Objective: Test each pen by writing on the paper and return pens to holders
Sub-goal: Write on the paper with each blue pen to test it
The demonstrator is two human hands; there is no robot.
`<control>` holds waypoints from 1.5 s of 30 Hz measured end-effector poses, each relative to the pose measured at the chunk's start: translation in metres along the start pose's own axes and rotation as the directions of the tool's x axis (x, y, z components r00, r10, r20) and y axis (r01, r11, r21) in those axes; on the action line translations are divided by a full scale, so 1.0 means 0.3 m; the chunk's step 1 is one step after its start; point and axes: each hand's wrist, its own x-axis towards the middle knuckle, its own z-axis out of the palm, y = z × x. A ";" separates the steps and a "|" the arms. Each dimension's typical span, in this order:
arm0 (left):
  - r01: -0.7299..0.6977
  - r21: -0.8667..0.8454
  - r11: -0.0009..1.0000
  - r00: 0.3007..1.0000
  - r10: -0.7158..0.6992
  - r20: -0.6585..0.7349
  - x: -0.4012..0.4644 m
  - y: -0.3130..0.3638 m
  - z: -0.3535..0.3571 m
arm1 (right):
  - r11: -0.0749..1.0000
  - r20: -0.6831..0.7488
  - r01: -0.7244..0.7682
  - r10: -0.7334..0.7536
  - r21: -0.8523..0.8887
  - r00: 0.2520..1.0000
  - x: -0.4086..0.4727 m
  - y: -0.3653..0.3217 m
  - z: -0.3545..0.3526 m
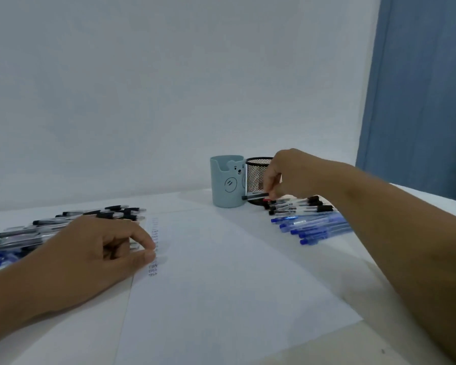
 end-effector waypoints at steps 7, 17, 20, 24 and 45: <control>0.056 -0.020 0.998 0.998 -0.055 0.015 -0.007 0.024 -0.016 | 0.984 0.032 -0.138 0.143 -0.115 0.989 0.000 0.074 0.020; 0.022 0.045 0.999 1.000 -0.022 0.003 -0.011 0.022 -0.016 | 0.992 -0.080 -0.015 0.005 -0.126 0.997 -0.018 -0.045 0.037; 0.005 0.095 0.996 0.999 0.000 -0.049 0.007 0.005 -0.017 | 0.989 -0.069 0.128 -0.133 -0.080 0.989 -0.043 -0.162 0.080; 0.039 0.147 0.988 0.999 -0.037 -0.020 0.020 -0.014 -0.056 | 0.925 -0.069 0.379 -0.377 0.015 0.924 -0.091 -0.333 0.160; 0.552 0.430 0.714 0.776 -0.629 0.048 -0.090 -0.320 -0.494 | 0.775 -0.119 0.632 -0.630 -0.021 0.768 -0.110 -0.492 0.312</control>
